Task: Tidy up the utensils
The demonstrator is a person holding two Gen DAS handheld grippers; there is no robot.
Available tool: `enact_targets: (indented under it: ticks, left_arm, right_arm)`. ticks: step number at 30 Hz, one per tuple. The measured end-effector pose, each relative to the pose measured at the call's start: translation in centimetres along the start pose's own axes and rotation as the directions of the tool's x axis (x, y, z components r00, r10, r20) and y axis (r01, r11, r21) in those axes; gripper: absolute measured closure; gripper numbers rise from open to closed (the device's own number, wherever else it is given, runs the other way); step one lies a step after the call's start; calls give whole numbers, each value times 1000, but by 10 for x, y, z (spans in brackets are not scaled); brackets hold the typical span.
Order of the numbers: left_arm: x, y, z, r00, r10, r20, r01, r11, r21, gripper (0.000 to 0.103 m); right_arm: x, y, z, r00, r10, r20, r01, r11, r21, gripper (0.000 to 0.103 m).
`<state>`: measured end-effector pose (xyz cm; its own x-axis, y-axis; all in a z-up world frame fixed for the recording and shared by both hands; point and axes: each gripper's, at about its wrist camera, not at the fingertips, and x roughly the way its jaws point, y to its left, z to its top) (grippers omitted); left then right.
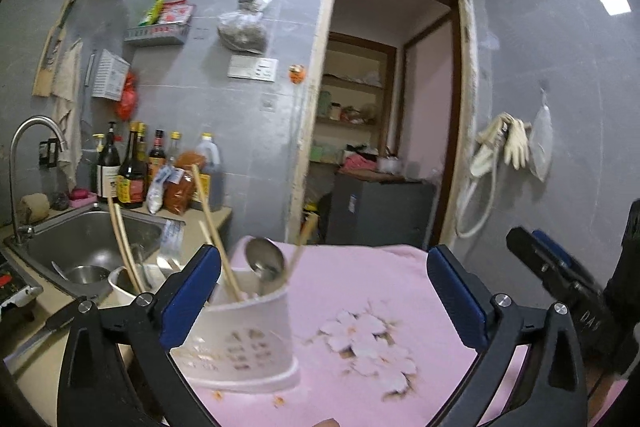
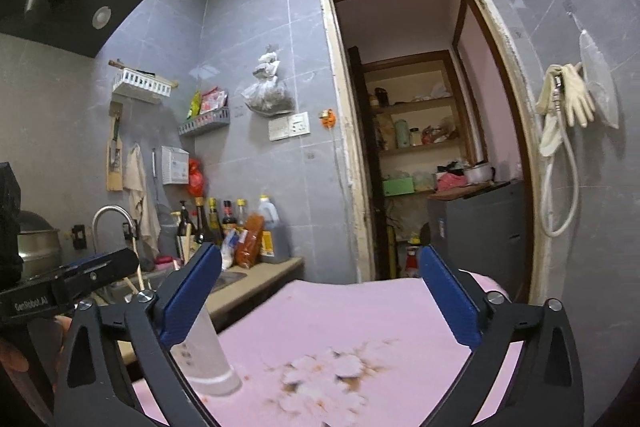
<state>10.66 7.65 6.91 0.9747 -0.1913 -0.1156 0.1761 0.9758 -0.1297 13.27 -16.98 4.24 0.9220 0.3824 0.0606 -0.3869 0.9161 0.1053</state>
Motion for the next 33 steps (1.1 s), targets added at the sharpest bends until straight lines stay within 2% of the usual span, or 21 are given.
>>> enact_targets:
  ticks: [7, 13, 18, 25, 33]
  left_arm:
    - [-8, -23, -18, 998, -32, -52, 34, 999, 23, 2]
    - [-20, -30, -31, 995, -3, -96, 4, 1000, 18, 2]
    - [-36, -39, -45, 994, 40, -100, -34, 998, 61, 2]
    - [-53, -40, -63, 993, 81, -89, -78, 996, 44, 2]
    - [-60, -40, -72, 988, 140, -66, -135, 988, 77, 2]
  right_arm:
    - [-32, -19, 2, 997, -44, -60, 44, 999, -14, 0]
    - [-57, -28, -4, 988, -86, -129, 85, 996, -16, 0]
    - [-75, -31, -12, 979, -114, -170, 112, 993, -25, 0]
    - [-97, -28, -21, 972, -174, -160, 166, 984, -64, 0]
    - [-108, -23, -25, 966, -224, -127, 211, 971, -109, 0]
